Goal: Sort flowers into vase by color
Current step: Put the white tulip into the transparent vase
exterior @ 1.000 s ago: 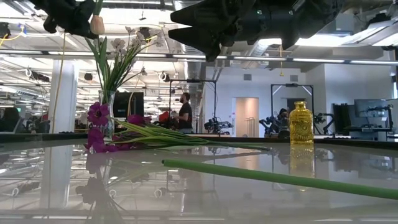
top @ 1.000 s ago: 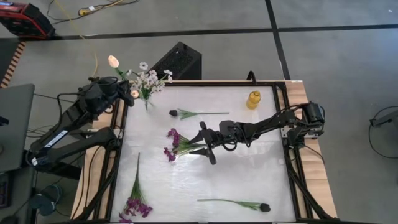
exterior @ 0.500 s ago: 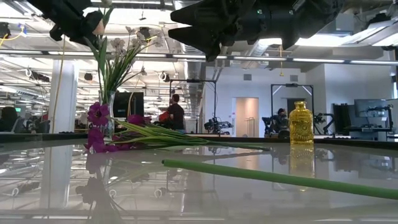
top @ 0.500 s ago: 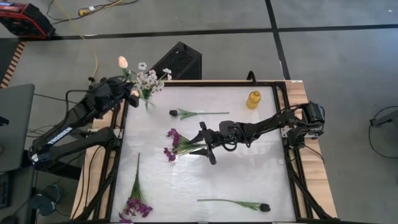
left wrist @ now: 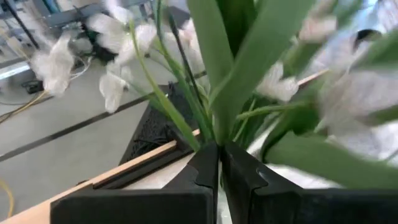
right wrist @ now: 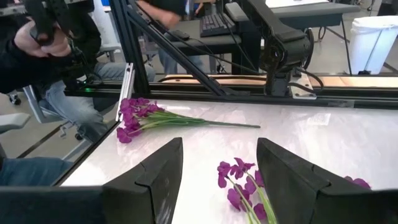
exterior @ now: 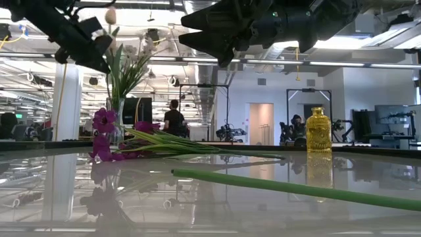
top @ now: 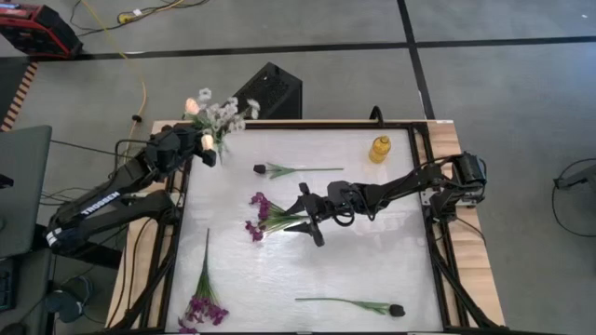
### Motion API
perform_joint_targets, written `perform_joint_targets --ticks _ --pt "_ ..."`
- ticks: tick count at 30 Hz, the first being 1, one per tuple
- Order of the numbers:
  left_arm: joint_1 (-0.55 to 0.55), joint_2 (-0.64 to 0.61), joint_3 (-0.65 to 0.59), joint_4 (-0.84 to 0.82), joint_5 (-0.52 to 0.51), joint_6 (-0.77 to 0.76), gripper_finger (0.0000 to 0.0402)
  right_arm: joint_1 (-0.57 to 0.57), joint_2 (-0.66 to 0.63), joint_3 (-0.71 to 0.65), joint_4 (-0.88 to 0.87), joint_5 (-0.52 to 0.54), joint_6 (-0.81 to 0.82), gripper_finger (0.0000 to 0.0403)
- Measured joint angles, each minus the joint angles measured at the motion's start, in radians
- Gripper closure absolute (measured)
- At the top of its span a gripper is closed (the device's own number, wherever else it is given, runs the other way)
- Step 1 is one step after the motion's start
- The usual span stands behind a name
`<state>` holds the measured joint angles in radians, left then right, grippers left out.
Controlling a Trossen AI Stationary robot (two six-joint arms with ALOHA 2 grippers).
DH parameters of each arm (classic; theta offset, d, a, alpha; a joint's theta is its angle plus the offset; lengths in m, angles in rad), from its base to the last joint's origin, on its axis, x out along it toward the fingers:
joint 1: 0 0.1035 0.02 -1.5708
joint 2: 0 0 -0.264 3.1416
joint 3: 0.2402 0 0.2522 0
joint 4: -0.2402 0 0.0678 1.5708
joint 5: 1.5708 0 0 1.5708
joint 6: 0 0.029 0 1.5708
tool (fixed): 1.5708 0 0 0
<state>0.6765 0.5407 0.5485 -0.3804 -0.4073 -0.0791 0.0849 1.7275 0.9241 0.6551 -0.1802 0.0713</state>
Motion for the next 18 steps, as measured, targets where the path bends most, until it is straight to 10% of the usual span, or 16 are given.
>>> perform_joint_targets --ticks 18 --pt "0.0 0.0 -0.024 0.036 0.032 -0.026 0.0401 0.0 0.0 0.0 0.004 0.0 0.0 0.0173"
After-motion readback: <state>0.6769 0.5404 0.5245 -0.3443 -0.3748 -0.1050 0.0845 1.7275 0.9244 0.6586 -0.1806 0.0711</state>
